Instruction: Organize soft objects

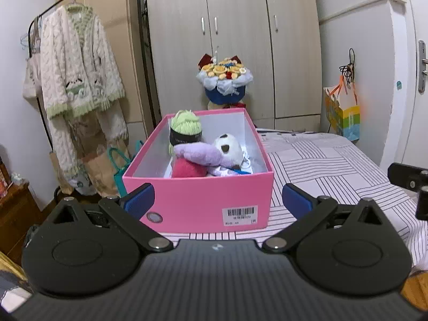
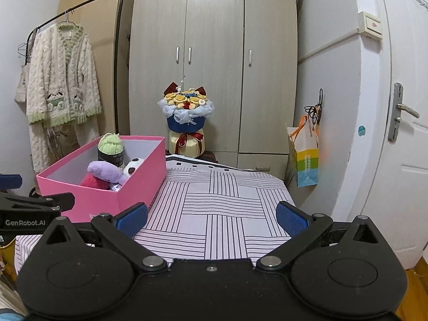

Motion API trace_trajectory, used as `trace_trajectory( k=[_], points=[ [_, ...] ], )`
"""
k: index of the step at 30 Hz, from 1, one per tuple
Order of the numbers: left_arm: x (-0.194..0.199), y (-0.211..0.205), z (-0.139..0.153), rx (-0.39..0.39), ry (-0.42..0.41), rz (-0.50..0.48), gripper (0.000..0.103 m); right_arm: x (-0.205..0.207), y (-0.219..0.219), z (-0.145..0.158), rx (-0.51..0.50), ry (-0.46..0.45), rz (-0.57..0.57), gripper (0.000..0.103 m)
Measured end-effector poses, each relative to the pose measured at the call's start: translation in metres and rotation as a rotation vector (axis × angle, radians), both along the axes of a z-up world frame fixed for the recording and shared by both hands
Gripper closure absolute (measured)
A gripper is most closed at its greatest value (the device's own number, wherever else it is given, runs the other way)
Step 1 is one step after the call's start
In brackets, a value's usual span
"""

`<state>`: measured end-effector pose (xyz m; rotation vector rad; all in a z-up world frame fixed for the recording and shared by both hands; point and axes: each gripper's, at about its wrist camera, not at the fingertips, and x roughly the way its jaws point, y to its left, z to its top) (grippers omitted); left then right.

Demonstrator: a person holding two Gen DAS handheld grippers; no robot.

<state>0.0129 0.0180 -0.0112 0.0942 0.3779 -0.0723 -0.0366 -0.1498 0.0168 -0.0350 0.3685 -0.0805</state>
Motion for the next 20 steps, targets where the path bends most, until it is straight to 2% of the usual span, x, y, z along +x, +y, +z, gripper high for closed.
trace_trajectory(
  k=[9, 20],
  points=[
    [-0.0024, 0.0042, 0.0044, -0.031, 0.000, 0.010, 0.000, -0.0020, -0.0017, 0.0000, 0.003, 0.002, -0.014, 0.000],
    [-0.0034, 0.0091, 0.0049, -0.034, 0.006, 0.032, 0.000, 0.0021, -0.0021, -0.0015, 0.004, 0.021, -0.016, 0.000]
  ],
)
